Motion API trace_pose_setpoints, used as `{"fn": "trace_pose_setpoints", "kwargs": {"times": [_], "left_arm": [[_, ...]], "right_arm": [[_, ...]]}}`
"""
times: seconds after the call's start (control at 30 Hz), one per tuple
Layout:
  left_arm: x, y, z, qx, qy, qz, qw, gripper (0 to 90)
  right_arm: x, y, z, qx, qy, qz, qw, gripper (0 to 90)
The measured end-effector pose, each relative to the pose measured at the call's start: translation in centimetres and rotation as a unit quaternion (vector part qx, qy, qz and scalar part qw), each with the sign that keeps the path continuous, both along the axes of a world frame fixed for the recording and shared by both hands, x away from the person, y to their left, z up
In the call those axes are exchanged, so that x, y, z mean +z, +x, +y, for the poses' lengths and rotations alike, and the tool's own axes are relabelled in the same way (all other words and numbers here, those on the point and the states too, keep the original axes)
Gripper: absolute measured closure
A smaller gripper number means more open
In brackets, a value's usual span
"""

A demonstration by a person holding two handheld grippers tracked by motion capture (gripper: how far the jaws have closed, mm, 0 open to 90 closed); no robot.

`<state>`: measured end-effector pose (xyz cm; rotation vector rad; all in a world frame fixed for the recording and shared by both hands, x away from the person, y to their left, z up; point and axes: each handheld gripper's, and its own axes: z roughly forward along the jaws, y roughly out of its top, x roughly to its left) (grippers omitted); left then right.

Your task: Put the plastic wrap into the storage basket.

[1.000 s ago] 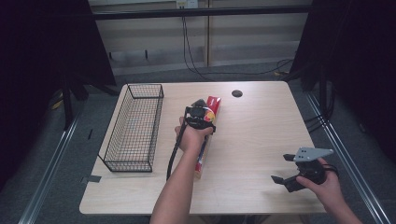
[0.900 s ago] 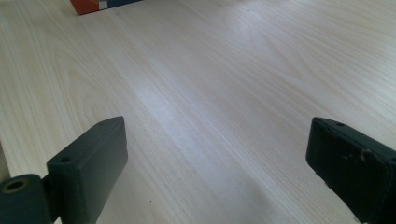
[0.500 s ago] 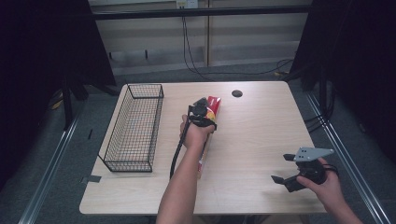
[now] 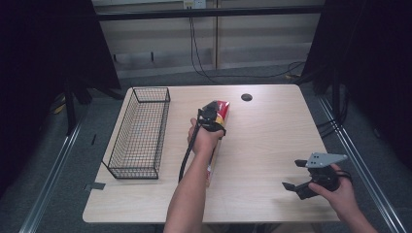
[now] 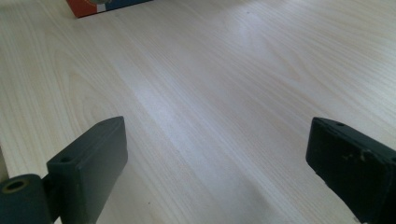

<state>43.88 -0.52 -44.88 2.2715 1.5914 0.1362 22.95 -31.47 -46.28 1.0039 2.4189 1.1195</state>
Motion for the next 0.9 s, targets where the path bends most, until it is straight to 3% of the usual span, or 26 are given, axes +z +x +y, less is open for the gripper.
{"fn": "trace_pose_setpoints", "kwargs": {"times": [0.13,0.33,0.57,0.9], "left_arm": [[0.7,-0.2,-0.1,0.000,-0.004,0.015,0.9999,44.4],[2.5,-0.4,0.2,0.001,-0.014,0.019,0.9997,44.5],[4.6,-0.8,0.8,-0.002,-0.017,0.014,0.9998,44.3],[6.4,-0.9,2.5,0.009,-0.014,0.012,0.9998,44.3]], "right_arm": [[0.0,0.0,-0.1,-0.001,-0.001,0.000,1.0000,5.6],[0.1,-0.1,0.0,-0.002,0.003,0.000,1.0000,5.6],[0.2,-0.1,-0.1,0.000,0.004,-0.002,1.0000,5.6],[0.2,0.0,0.1,0.000,0.003,-0.004,1.0000,5.6]]}}
